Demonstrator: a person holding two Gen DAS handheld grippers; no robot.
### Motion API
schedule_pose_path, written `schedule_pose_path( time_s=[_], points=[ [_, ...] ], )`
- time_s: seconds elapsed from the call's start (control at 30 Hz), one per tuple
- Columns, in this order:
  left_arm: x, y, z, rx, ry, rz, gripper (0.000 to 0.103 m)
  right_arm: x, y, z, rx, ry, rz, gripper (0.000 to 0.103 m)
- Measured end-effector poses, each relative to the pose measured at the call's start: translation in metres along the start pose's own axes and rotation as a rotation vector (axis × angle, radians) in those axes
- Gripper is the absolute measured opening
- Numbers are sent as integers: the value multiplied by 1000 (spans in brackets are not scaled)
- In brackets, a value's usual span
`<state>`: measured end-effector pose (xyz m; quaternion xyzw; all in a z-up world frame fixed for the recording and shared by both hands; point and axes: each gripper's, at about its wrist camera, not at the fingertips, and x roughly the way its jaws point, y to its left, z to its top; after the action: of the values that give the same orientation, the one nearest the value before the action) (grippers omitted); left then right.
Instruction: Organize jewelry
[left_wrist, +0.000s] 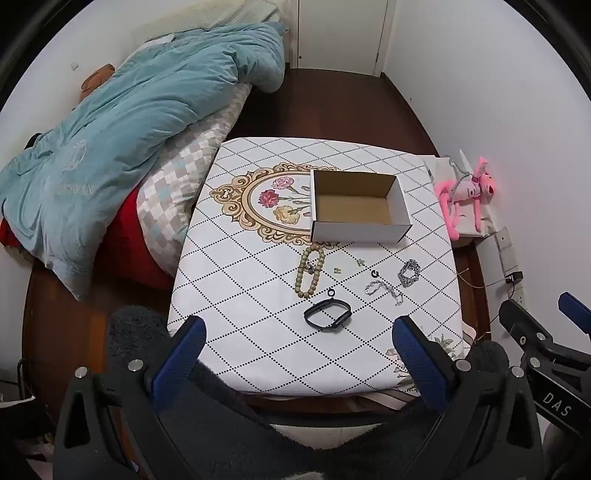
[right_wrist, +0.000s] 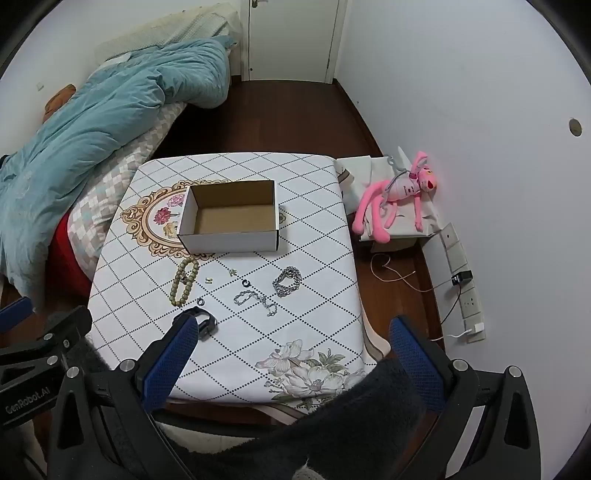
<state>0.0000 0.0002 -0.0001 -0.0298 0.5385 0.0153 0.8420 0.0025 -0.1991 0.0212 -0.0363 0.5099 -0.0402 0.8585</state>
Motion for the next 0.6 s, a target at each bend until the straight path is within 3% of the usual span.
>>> schedule_pose_path(
  time_s=[0.6],
  points=[
    [10,3,-4,7,31,15,103,12,1,0,4,37,5,103]
  ],
)
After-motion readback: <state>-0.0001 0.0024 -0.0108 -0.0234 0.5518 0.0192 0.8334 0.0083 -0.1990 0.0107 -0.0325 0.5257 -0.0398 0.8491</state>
